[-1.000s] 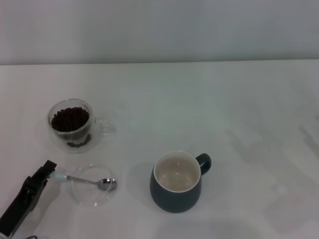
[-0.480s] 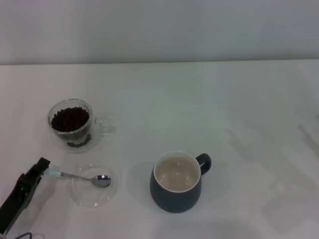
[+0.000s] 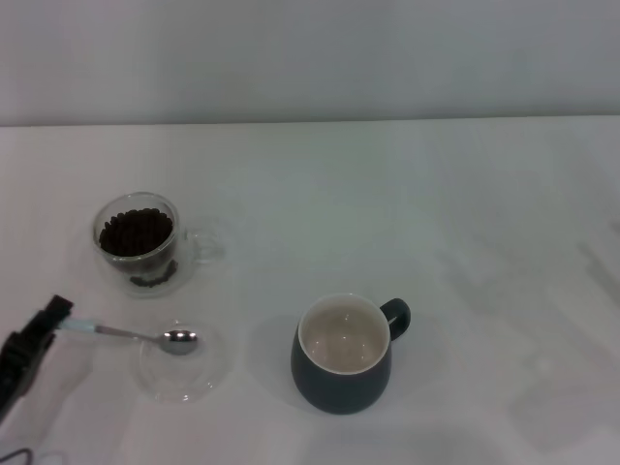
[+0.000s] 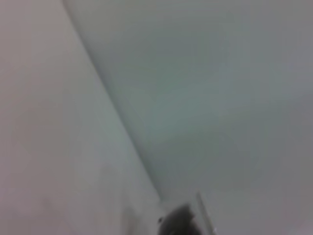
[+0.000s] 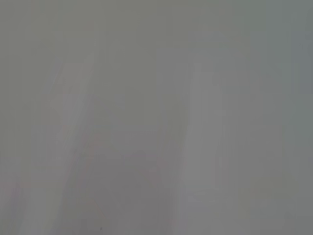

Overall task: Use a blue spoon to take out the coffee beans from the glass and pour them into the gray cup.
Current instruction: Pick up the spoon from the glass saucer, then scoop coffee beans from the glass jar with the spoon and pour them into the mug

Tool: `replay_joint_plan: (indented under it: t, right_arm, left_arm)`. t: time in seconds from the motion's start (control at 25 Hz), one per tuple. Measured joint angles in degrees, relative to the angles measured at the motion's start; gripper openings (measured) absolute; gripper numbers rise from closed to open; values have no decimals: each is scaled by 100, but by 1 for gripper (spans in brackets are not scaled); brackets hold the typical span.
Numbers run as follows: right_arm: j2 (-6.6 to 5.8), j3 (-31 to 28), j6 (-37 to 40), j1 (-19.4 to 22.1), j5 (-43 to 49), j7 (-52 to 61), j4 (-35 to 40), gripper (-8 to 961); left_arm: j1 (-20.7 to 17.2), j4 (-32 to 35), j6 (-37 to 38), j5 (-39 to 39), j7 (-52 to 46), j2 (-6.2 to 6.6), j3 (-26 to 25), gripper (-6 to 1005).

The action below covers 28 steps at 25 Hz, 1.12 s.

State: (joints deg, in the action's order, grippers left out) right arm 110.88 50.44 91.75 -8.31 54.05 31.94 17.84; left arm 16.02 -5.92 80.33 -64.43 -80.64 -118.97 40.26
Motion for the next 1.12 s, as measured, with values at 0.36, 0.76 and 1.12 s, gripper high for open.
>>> replay_joint_plan:
  t: [0.36,0.76,1.12]
  right_arm:
    - [89,2,19,9,30,-155,0,617]
    - [276,65,78,58,124,-456,0,617]
    - [430,151,256,129,267,-688,-112,617]
  left_arm:
    - [-413,1287,333,-63,-782,68,118,136]
    - [-173,2094,259,-408,-1555,440,181,136]
    - [447,2321,-303,-791,-2180,997,192,135]
